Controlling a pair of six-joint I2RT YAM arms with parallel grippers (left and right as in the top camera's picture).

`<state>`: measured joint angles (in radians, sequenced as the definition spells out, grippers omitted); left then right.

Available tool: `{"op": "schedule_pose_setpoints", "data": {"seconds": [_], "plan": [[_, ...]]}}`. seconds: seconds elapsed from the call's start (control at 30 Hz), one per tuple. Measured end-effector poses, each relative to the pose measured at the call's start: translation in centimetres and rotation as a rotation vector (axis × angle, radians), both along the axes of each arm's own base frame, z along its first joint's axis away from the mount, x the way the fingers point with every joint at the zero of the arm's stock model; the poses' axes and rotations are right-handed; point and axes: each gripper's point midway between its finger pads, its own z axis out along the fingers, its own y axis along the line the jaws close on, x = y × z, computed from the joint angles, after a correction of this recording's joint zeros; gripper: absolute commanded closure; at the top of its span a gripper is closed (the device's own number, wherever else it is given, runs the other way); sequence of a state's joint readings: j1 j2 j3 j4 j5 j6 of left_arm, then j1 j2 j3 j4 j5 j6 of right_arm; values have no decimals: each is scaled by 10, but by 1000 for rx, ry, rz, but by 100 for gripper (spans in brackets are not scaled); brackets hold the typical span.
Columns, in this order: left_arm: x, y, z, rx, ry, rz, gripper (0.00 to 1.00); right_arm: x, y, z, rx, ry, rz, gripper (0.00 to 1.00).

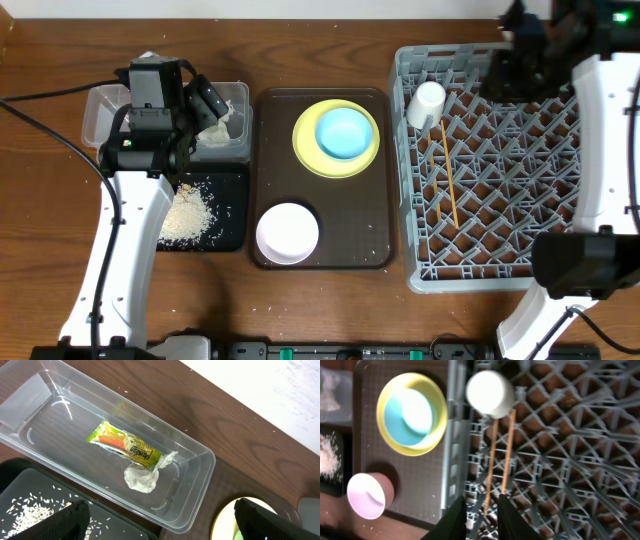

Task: Sort waste into correct bins and load items into the dishwasher rack
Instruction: 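Move the right gripper over the blue bowl and grasp its rim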

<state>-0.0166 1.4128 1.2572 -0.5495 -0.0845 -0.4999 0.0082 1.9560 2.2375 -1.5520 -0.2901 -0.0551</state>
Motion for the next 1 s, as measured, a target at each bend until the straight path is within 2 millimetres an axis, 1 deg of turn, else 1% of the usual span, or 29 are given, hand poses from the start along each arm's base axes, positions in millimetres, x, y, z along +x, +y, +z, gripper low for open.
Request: {"op": "schedule_pose_setpoints", "data": {"seconds": [0.17,0.27,0.37,0.43,0.5,0.63,0.73,0.8,0.9,1.0], "plan": [[0,0,0,0,0,0,5,-6,36,-1,-15,-4,89,80],[0,0,0,0,0,0,5,-6,62,1,-19,-30,153,79],[0,0,0,0,0,0,5,-7,94,3,-18,-71,226,78],[0,0,0,0,0,0,5,-7,123,4,-11,-110,289,78],[0,0,0,0,0,0,5,-8,149,4,-9,-151,344,75],[0,0,0,0,0,0,5,-8,188,-2,-34,-222,415,68],[0,0,0,-1,0,0,5,-11,214,-17,-66,-257,461,67],[0,0,0,0,0,0,5,-15,227,-33,-79,-257,488,68],[0,0,0,0,0,1,5,-20,242,-65,-94,-250,519,67],[0,0,0,0,0,0,5,-19,249,-97,-100,-259,527,60]]}}
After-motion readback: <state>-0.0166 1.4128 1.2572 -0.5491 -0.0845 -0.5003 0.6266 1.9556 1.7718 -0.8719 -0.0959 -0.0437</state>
